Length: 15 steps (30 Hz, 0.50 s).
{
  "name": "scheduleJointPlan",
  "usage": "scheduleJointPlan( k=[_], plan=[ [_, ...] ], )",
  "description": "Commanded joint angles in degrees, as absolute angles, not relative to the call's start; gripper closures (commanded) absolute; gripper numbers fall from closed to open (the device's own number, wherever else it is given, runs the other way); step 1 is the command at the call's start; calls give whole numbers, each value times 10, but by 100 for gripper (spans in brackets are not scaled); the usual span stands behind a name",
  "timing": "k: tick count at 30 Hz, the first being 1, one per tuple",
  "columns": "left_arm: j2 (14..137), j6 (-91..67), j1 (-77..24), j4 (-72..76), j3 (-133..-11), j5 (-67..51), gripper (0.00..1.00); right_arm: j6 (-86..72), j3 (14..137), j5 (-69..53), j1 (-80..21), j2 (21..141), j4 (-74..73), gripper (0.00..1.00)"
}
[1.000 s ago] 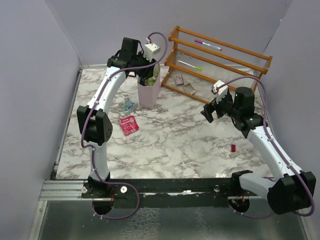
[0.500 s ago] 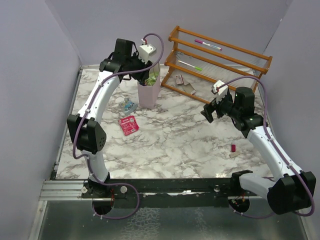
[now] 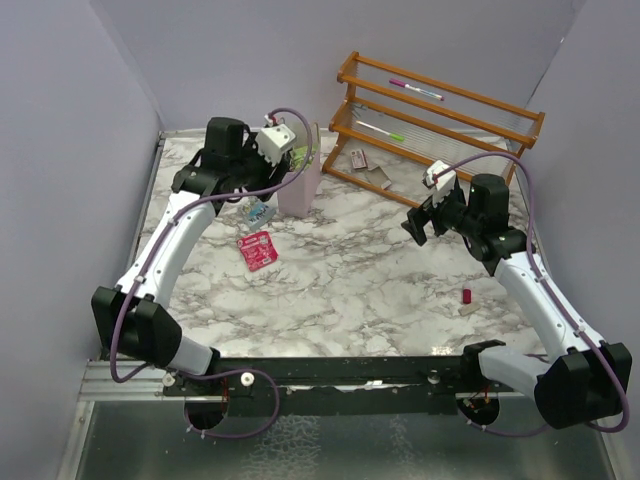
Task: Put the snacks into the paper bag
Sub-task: Pick up the snack from the center of the board.
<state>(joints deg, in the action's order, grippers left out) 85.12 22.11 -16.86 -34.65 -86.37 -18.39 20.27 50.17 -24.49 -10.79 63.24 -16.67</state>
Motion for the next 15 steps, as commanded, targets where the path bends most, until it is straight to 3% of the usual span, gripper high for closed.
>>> scheduleJointPlan(
  k=[1,15],
  plan=[
    [799,236,-161,-304,-791,-146,42,209,498,-249,-105,636,-170,1],
    [822,259,-75,-251,-608,-196,42,209,497,-247,-105,636,-169,1]
  ],
)
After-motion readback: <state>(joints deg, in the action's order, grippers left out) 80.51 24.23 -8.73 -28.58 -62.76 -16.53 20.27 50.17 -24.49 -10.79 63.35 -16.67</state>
